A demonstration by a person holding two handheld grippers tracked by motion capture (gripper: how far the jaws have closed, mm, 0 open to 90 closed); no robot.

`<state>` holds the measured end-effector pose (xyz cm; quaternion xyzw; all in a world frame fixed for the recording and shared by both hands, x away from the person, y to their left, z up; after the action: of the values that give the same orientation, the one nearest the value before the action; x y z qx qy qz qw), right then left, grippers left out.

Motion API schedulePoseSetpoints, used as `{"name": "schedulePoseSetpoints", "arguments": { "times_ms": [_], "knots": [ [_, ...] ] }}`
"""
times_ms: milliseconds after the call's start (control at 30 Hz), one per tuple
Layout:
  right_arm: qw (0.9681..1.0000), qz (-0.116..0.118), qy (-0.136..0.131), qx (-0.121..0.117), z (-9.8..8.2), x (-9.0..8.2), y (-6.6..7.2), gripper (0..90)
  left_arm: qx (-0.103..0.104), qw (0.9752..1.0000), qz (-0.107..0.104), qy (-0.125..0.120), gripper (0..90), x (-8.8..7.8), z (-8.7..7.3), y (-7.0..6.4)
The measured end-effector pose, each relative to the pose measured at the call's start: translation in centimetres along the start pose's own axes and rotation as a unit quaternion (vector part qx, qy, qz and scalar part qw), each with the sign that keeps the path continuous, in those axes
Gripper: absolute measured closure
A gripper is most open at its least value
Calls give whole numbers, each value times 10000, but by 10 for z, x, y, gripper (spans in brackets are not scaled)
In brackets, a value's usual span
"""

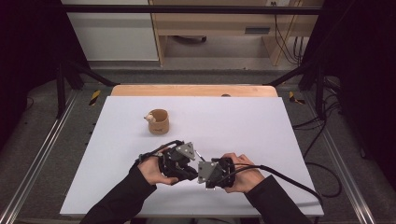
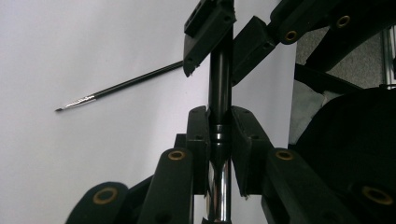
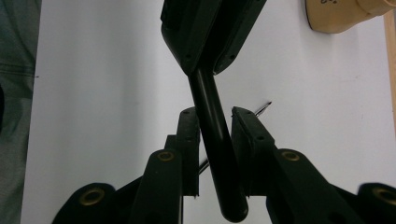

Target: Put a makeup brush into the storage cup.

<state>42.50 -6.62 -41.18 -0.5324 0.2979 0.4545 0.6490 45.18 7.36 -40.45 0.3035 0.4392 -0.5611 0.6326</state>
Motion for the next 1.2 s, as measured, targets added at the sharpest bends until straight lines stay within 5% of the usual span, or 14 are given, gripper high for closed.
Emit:
{"name": "schedulePoseSetpoints", "arguments": {
  "times_ms": [400, 733, 1200],
  "knots": [
    [9999, 120, -105, -18, 1, 0, 1, 792, -40, 9998, 39, -196, 712, -4, -4, 4],
    [9998, 154, -61, 108, -2, 3, -1, 792, -134, 9982, 320, -494, 487, -13, -9, 10],
    [9977, 134, -39, 665, -16, 4, -12, 792, -595, 9894, 810, -1052, 266, -30, -30, 23]
  ]
}}
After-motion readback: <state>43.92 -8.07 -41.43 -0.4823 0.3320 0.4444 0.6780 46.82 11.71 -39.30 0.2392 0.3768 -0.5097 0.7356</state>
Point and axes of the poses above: each handheld gripper's, and its own axes: x roughly forward along the jaws, z roughly out of its top, y roughly to its left, the point moved 3 cm from there along x, roughly forward along the jaws, and after that the axes turned 9 degrees about y, right-handed, at the moved point
